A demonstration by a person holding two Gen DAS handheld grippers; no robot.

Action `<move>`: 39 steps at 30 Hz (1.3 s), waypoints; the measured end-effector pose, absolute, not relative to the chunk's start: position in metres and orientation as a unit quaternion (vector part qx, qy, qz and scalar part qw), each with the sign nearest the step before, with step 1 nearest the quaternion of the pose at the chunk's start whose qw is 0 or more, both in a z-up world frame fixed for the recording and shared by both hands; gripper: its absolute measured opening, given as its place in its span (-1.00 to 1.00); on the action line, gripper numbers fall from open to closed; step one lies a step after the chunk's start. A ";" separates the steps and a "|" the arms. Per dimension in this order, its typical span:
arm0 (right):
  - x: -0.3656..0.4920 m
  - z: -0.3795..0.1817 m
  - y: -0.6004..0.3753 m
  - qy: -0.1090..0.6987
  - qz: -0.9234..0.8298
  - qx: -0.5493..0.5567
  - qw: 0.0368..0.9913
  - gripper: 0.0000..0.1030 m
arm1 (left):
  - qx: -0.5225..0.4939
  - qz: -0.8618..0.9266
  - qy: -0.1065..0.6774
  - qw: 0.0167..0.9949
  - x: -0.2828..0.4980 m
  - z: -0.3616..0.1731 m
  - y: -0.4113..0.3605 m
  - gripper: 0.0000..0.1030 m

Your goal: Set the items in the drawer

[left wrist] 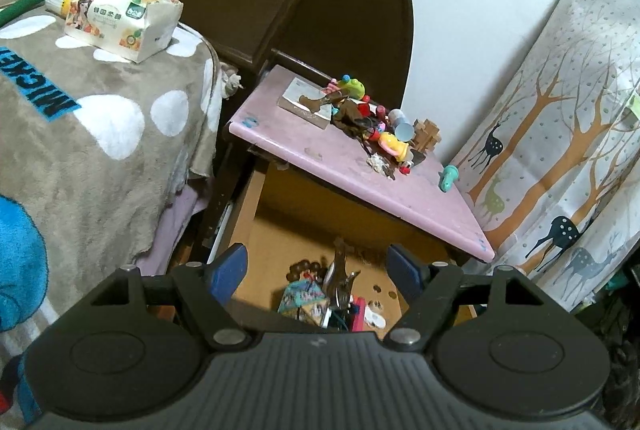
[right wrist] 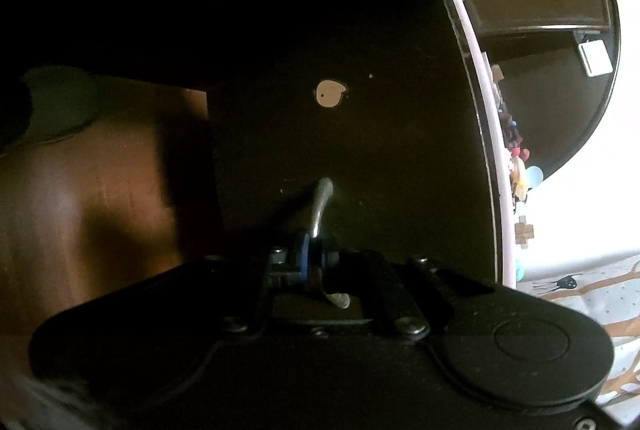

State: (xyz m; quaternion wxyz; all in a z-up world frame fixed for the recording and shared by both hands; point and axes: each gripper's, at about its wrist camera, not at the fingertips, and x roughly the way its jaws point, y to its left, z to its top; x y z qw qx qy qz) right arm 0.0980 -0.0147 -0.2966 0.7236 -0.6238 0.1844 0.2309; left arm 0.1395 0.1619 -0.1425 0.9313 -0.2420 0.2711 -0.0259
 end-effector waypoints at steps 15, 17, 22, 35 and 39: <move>0.147 -0.321 -0.003 0.150 0.212 -0.646 0.718 -1.00 | -0.192 -0.022 0.284 0.939 0.147 -0.143 0.156 0.48; 0.158 -0.317 -0.007 0.152 0.208 -0.646 0.719 -1.00 | -0.187 -0.023 0.285 0.940 0.148 -0.143 0.155 0.48; 0.184 -0.325 -0.003 0.146 0.196 -0.652 0.718 -0.99 | -0.174 -0.024 0.290 0.941 0.151 -0.145 0.153 0.48; 0.222 -0.339 0.000 0.132 0.193 -0.654 0.719 -0.96 | -0.172 -0.026 0.304 0.937 0.160 -0.150 0.152 0.48; 0.223 -0.340 -0.004 0.123 0.200 -0.653 0.720 -0.96 | -0.173 -0.027 0.307 0.936 0.161 -0.152 0.152 0.48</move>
